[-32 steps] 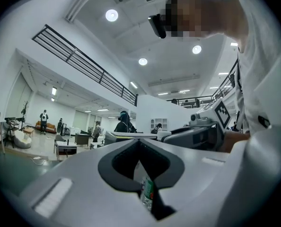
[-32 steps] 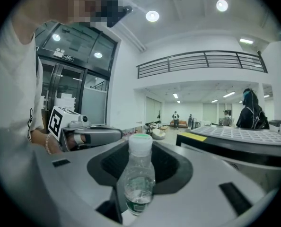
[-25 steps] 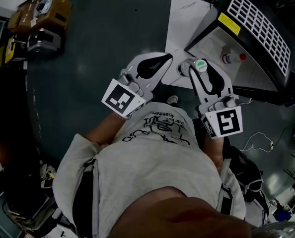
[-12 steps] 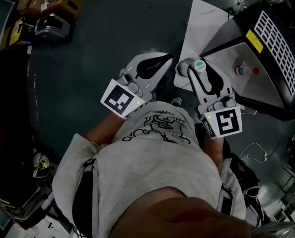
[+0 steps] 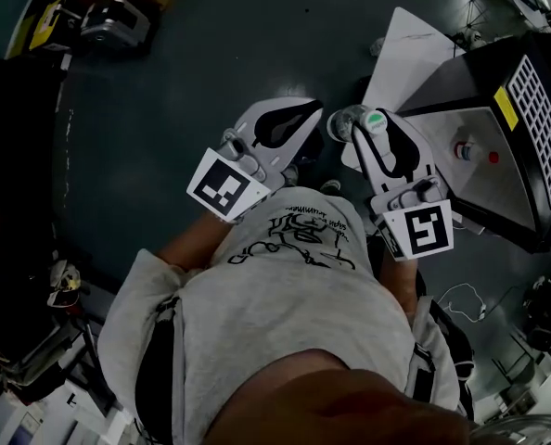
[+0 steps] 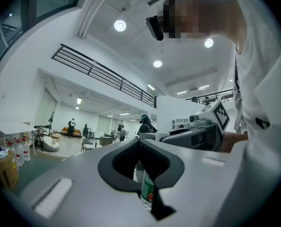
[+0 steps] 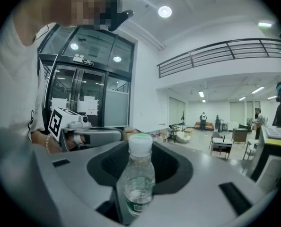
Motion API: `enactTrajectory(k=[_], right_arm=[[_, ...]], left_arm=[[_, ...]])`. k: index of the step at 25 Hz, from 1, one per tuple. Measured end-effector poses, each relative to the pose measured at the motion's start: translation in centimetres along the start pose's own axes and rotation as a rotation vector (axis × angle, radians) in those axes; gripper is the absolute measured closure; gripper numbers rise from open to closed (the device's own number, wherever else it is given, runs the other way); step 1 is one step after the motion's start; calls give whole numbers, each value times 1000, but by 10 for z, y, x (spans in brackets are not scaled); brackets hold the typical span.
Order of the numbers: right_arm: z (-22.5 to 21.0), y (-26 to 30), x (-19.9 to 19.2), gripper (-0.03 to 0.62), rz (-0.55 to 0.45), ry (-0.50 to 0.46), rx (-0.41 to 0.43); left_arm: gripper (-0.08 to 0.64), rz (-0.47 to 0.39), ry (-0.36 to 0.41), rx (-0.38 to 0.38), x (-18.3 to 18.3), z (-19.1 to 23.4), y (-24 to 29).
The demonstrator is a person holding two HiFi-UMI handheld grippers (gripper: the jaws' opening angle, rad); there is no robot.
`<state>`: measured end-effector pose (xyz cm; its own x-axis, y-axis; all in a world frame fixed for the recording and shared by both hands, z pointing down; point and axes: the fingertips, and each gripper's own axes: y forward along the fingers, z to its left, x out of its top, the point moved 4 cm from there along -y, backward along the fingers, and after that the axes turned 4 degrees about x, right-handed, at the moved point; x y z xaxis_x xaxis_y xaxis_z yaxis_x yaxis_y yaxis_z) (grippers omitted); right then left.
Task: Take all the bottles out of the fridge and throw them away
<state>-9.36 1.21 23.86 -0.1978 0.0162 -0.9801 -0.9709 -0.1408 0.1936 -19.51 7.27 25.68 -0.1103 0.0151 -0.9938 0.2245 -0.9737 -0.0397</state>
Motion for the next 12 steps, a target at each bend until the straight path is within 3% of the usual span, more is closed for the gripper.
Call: enactTrajectory(k=[12], right_arm=[[11, 13, 1, 440, 3, -51, 124]], left_arm=[[551, -4, -6, 112, 0, 2, -17]])
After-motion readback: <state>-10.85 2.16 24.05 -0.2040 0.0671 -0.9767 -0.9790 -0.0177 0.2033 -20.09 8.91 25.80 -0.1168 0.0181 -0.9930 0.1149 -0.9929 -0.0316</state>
